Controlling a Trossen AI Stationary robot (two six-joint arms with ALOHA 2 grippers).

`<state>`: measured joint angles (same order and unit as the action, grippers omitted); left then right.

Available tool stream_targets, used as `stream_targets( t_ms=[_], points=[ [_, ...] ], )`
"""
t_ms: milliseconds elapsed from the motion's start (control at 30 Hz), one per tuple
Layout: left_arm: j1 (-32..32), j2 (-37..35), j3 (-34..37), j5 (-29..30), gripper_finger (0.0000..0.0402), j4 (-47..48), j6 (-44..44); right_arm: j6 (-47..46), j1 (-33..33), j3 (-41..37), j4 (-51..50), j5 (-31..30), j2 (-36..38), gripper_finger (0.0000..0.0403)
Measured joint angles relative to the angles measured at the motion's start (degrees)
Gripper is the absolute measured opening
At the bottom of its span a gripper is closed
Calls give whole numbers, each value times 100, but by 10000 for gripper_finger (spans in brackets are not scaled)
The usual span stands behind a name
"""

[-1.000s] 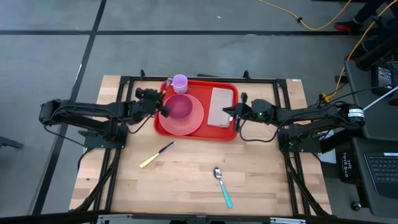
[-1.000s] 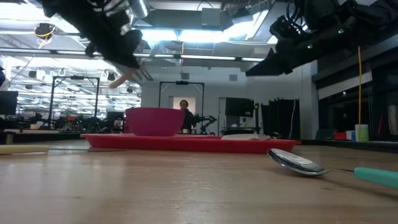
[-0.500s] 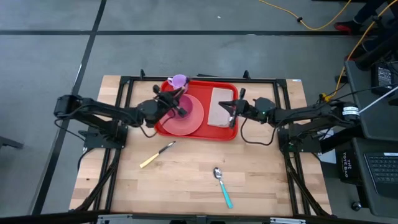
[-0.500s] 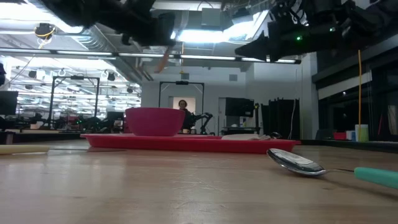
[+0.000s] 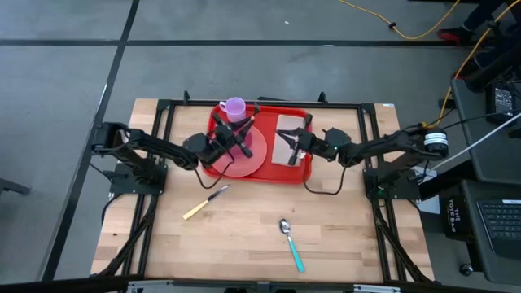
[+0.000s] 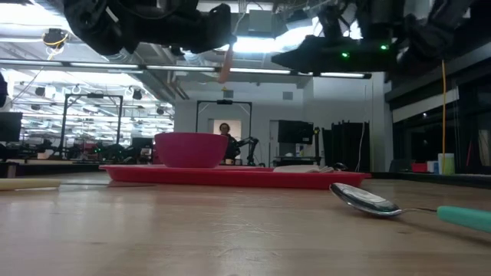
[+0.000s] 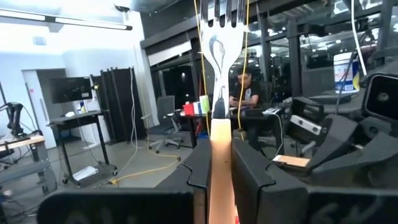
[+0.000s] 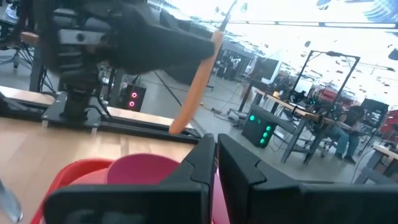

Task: Set up tray
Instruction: Put the orange fork on the light brown napkin

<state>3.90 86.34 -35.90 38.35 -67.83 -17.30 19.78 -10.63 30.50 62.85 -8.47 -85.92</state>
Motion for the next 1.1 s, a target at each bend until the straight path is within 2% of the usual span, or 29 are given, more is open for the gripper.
stream_targets(
  t_ms=[400, 500, 800, 933, 1100],
  points=[
    [0, 199, -4, -92, 24, -152, -263, 25, 0, 1088, -89, 67, -908, 32],
    [0, 199, -4, -97, 24, -153, -356, 19, 0, 1173, -175, 108, -1000, 57],
    [0, 199, -4, -351, 24, -147, -296, -32, 0, 1403, -133, 105, -1048, 165],
    [0, 199, -4, -387, 24, -147, -279, -287, 0, 1434, -133, 106, -1048, 189],
    [0, 197, -4, -400, 24, -147, -191, -329, 0, 1434, -148, 107, -1048, 197]
  ],
)
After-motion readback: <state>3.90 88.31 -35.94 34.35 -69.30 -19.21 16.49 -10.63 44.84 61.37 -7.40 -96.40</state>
